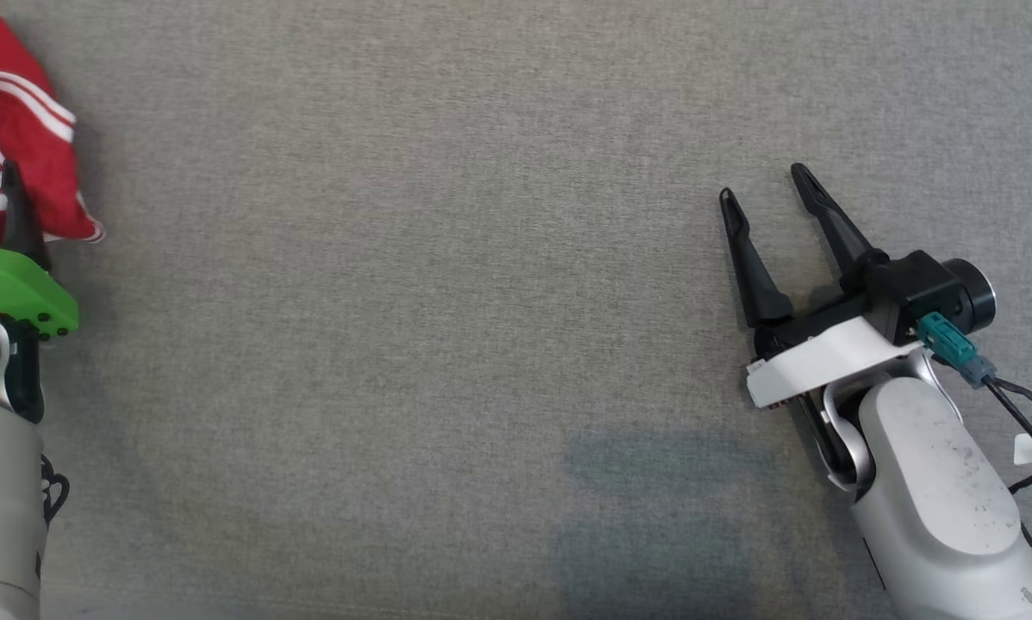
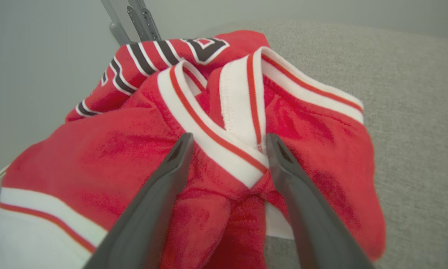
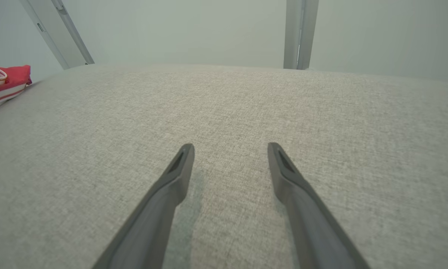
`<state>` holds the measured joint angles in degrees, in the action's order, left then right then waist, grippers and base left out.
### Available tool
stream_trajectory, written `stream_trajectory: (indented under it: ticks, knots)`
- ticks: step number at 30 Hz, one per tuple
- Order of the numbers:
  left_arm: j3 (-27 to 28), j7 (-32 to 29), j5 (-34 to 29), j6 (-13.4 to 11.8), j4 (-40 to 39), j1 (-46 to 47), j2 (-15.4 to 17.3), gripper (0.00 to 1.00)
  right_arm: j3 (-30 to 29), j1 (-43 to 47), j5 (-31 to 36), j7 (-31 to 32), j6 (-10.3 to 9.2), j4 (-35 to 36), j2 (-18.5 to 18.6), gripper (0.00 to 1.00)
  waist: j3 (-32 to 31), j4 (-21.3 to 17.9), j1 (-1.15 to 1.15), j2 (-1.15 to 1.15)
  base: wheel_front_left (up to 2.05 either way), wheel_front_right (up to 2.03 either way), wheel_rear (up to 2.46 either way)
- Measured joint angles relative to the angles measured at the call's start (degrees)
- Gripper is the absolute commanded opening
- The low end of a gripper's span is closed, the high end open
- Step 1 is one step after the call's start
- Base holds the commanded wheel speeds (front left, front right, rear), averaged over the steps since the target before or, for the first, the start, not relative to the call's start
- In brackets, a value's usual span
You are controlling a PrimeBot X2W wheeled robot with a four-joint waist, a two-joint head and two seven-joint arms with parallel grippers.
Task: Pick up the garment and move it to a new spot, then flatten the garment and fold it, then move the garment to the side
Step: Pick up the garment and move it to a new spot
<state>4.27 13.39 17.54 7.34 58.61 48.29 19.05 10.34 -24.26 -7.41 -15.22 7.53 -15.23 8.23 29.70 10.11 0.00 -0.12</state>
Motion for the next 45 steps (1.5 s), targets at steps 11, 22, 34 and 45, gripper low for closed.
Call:
stream_trajectory:
  ticks: [11,22,34,45]
  knots:
    - [-0.1,1.6,-3.6,-5.0,-4.6,-0.1,1.3,0.0,-0.6,-0.9,-0.2,-0.1,0.02,-0.5,-1.5,1.0,2.1,-5.5,0.0,0.0,0.0,0.0,0.0]
    - [-6.9,1.7,-8.5,-1.2,-25.4,-6.6,-7.6,0.0,-1.0,3.4,-2.6,0.1,0.0,-5.0,-4.1,1.0,-6.2,-7.0,0.0,0.0,0.0,0.0,0.0]
    - [-28.9,1.7,2.6,0.0,-32.7,-11.0,-16.1,0.0,-2.5,6.4,-3.2,0.1,0.0,-6.0,-5.2,1.0,-13.9,-15.7,0.0,0.0,0.0,0.0,0.0]
    - [-35.2,1.7,7.1,-6.1,-26.1,-12.2,-16.3,1.0,-3.0,7.1,-4.0,0.1,0.0,-6.4,-5.3,1.0,-15.9,-24.2,0.0,0.0,0.0,0.0,0.0]
